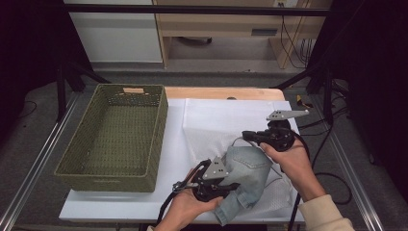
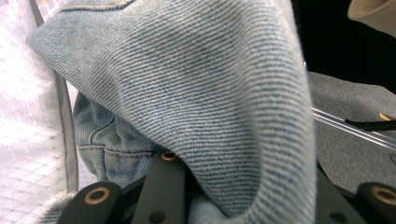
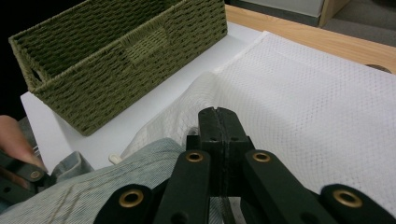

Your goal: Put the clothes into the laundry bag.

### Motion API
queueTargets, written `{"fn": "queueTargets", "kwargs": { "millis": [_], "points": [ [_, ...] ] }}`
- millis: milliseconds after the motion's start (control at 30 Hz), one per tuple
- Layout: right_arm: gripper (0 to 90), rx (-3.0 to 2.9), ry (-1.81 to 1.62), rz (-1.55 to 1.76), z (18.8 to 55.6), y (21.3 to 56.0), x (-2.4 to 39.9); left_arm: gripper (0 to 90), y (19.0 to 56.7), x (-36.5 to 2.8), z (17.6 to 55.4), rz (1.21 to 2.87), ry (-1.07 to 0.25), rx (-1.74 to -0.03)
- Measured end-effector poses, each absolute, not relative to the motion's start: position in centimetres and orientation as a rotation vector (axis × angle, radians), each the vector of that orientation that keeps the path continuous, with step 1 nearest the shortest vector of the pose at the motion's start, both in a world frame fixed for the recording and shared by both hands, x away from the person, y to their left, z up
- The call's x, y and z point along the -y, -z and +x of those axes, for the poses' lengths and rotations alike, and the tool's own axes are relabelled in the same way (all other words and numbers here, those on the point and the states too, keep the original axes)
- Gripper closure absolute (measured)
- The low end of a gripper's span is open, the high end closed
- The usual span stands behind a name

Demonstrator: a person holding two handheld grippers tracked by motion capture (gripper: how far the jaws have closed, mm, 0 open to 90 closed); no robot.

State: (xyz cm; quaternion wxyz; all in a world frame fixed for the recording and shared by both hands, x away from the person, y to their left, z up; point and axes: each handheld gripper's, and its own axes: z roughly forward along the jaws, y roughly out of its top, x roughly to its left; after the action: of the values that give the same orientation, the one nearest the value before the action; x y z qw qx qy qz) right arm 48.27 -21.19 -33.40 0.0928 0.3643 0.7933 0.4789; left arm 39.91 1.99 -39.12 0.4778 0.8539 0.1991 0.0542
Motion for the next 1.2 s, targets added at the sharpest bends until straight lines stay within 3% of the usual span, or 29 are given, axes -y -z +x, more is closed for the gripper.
{"fn": "queueTargets", "kwargs": {
  "millis": [633,900,1200],
  "points": [
    [90.0,-2.354,-1.439,1.064,48.0,33.1,21.1,73.6,38.6,-1.0,40.1,2.102,-0.115,-0.440],
    [90.0,-2.352,-1.450,1.049,47.7,32.9,21.3,73.6,39.2,-1.3,41.5,2.107,-0.104,-0.555],
    [90.0,-2.351,-1.455,1.039,47.3,32.6,21.8,73.6,38.7,-2.7,42.1,2.094,-0.178,-0.670]
  ]
}}
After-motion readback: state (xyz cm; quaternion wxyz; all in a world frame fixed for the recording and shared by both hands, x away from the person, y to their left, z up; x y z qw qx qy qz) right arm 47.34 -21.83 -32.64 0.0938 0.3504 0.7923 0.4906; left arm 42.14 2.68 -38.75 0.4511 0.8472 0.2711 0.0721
